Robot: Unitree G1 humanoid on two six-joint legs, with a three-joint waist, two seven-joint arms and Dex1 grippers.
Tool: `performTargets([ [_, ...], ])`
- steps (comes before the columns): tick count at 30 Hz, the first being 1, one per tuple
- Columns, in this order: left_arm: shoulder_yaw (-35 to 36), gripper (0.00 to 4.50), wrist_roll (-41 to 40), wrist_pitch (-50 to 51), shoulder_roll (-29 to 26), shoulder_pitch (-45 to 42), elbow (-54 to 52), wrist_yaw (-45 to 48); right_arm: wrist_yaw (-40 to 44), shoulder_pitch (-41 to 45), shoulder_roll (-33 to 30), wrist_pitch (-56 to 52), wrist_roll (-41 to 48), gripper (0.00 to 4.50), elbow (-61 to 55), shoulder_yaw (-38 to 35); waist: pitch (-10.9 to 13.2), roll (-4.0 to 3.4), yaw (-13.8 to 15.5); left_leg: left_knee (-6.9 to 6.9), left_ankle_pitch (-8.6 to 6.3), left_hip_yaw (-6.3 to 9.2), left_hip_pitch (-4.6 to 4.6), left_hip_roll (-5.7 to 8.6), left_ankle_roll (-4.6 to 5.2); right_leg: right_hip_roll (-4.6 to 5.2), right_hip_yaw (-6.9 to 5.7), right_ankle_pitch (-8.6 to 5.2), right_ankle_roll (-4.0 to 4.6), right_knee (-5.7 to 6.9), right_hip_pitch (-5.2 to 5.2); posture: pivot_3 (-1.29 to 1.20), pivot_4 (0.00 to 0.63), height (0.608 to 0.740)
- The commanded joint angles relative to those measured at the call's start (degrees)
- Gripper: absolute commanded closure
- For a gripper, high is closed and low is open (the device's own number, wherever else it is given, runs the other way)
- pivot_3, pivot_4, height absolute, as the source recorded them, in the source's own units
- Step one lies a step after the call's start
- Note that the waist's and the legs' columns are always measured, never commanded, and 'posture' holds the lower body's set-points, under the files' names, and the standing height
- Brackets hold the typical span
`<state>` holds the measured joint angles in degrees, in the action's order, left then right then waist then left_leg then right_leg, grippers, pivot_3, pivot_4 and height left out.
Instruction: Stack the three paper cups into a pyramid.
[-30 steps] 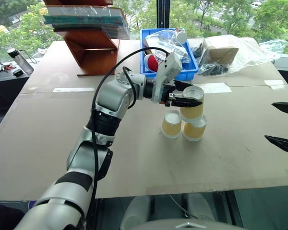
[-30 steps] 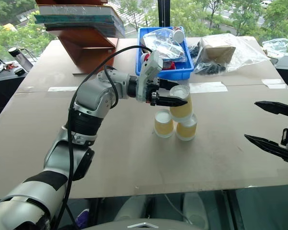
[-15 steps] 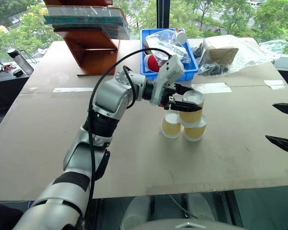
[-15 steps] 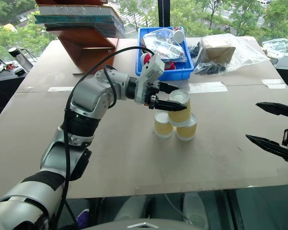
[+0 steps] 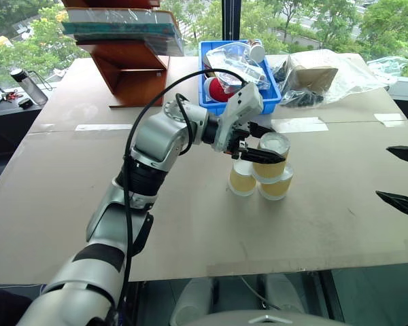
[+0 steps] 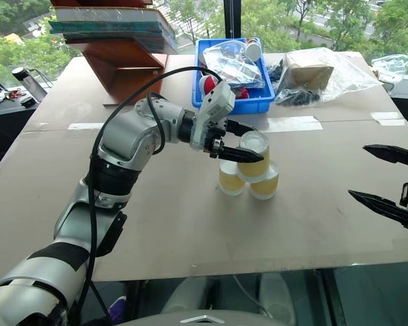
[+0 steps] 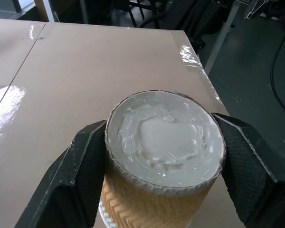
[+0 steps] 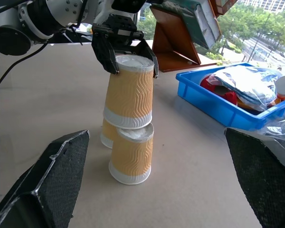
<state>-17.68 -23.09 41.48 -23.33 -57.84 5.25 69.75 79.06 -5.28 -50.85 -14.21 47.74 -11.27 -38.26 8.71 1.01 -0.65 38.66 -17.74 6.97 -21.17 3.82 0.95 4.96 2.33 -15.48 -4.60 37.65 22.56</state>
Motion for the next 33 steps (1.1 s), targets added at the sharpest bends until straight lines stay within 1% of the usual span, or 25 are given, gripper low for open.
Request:
performTargets([
  [1, -0.32, 1.12, 0.33, 0.37, -0.32, 0.70, -2.12, -0.32, -0.21, 0.44, -0.30, 0.60, 0.39, 0.00, -1.19, -1.55, 0.00, 0.00, 0.00, 0.00, 0.00, 0.00, 0.00, 0.00, 0.00, 0.00, 0.00, 0.00, 0.00, 0.00, 0.00, 0.00, 0.150, 0.740],
  [2, -0.12, 1.12, 0.17, 0.69, -0.22, 0.72, -2.52, -0.75, -0.20, 0.38, -0.32, 0.60, 0.39, 0.00, -1.18, -1.56, 0.00, 0.00, 0.00, 0.00, 0.00, 0.00, 0.00, 0.00, 0.00, 0.00, 0.00, 0.00, 0.00, 0.00, 0.00, 0.00, 0.150, 0.740],
  [3, -0.07, 0.73, -0.08, 0.98, -0.30, 0.62, -2.98, -0.62, -0.23, 0.35, -0.34, 0.61, 0.36, 0.00, -1.18, -1.59, 0.00, 0.00, 0.00, 0.00, 0.00, 0.00, 0.00, 0.00, 0.00, 0.00, 0.00, 0.00, 0.00, 0.00, 0.00, 0.00, 0.150, 0.740],
  [5, 0.27, 0.36, -0.69, 1.58, -0.11, 0.38, -3.41, -0.70, -0.29, 0.32, -0.35, 0.65, 0.32, 0.00, -1.18, -1.65, 0.00, 0.00, 0.00, 0.00, 0.00, 0.00, 0.00, 0.00, 0.00, 0.00, 0.00, 0.00, 0.00, 0.00, 0.00, 0.00, 0.150, 0.740],
  [6, 0.35, 0.04, -0.91, 1.95, -0.11, 0.29, -3.55, -0.69, -0.33, 0.32, -0.36, 0.64, 0.34, 0.00, -1.22, -1.68, 0.00, 0.00, 0.00, 0.00, 0.00, 0.00, 0.00, 0.00, 0.00, 0.00, 0.00, 0.00, 0.00, 0.00, 0.00, 0.00, 0.150, 0.740],
  [15, 2.84, 0.04, -3.17, 4.36, -0.72, -0.05, -5.46, -1.40, -0.48, 0.19, -0.54, 0.31, 0.49, 0.00, -1.33, -1.71, 0.00, 0.00, 0.00, 0.00, 0.00, 0.01, -0.01, 0.00, 0.00, 0.00, 0.00, 0.00, 0.00, 0.00, 0.01, 0.00, 0.150, 0.740],
  [21, 6.48, 0.04, -5.38, 6.13, -1.87, -0.38, -7.30, -2.65, -0.42, 0.44, -0.71, 0.11, 0.46, 0.00, -1.03, -1.44, 0.00, 0.00, 0.00, 0.00, 0.00, 0.01, -0.01, -0.01, 0.00, 0.01, 0.00, 0.00, 0.00, -0.01, 0.01, 0.00, 0.150, 0.740],
  [26, 12.89, 0.04, -9.40, 5.45, -4.07, 1.23, -9.17, -2.87, -0.48, 0.59, -0.72, -0.06, 0.48, 0.00, -0.99, -1.29, 0.00, 0.00, -0.04, 0.00, 0.00, 0.01, 0.00, -0.01, 0.00, 0.01, 0.00, 0.00, 0.00, 0.00, 0.02, 0.00, 0.150, 0.740],
  [28, 16.86, 0.04, -12.75, 6.85, -5.09, 2.12, -10.23, -3.04, -0.52, 0.67, -0.69, -0.10, 0.41, 0.00, -0.91, -1.23, 0.00, -0.01, -0.06, 0.00, 0.00, 0.01, 0.00, -0.01, 0.00, 0.02, 0.00, 0.00, 0.00, 0.00, 0.02, 0.00, 0.150, 0.740],
  [31, 21.77, 0.04, -15.92, 6.99, -7.00, 4.97, -12.68, -4.10, -0.80, 0.48, -0.40, -0.15, 0.10, 0.00, -0.93, -0.85, 0.00, -0.01, -0.16, 0.00, 0.00, 0.02, 0.00, -0.03, -0.01, 0.01, 0.00, 0.00, 0.00, 0.00, 0.02, 0.00, 0.150, 0.740],
  [33, 24.94, 0.04, -17.50, 7.58, -8.17, 9.30, -15.70, -6.62, -1.10, -0.39, 0.18, -0.12, -0.26, 0.00, -1.29, -0.63, -0.02, -0.04, -0.09, 0.00, 0.00, 0.02, 0.00, -0.04, -0.01, 0.02, 0.00, 0.00, 0.00, 0.01, 0.03, 0.00, 0.150, 0.740],
])
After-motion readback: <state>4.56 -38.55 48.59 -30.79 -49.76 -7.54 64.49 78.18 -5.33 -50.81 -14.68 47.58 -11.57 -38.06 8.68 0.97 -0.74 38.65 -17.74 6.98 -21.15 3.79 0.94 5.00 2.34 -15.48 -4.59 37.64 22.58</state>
